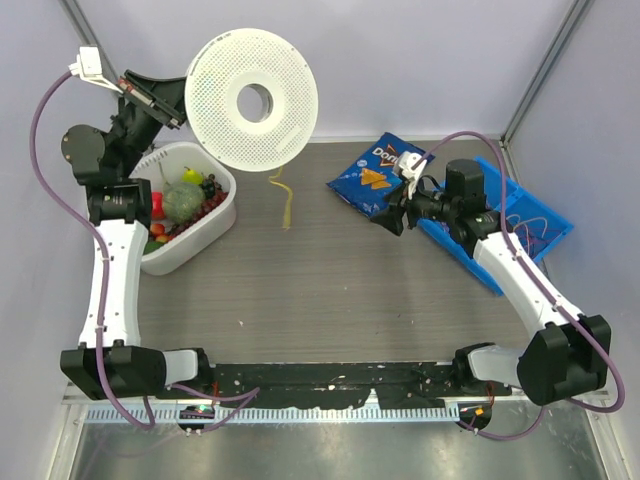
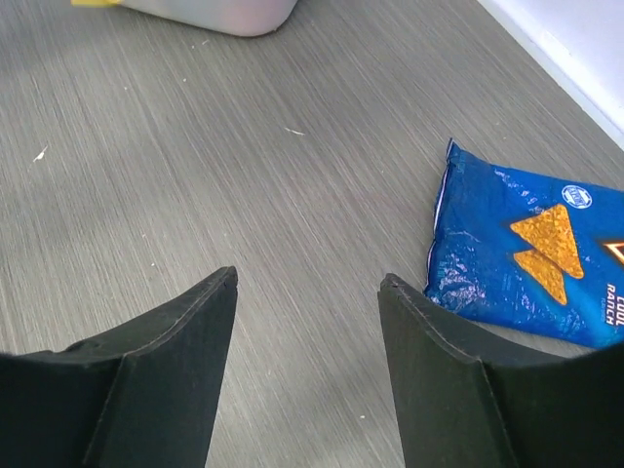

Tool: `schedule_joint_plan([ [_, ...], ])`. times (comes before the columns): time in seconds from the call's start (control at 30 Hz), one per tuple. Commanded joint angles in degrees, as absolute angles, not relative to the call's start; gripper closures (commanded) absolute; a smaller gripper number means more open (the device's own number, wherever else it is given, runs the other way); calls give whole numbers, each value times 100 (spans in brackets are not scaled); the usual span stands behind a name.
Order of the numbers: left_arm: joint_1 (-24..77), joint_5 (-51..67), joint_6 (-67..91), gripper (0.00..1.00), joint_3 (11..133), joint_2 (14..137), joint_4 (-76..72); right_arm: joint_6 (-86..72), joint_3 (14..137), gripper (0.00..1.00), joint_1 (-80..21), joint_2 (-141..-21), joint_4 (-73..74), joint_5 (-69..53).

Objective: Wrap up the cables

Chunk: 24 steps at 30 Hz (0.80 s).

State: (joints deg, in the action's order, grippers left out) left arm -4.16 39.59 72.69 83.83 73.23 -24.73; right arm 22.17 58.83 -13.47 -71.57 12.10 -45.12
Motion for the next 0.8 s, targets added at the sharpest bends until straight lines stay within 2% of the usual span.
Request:
schedule_joint_plan([
  [0.0,-431,3630,7471,100,8780,7119,-2971,1855,5696,35,-1345,-6759,370,-4587],
  [0.47,-334,3367,7479,100,9079,7128,-2698,352,4755,35,-2047,-6276,-1547,-4228],
  [0.77,-185,3147,7436,100,8991,7058,-2672,-745,4728,37,-2232,-6574,-2346,-3982],
])
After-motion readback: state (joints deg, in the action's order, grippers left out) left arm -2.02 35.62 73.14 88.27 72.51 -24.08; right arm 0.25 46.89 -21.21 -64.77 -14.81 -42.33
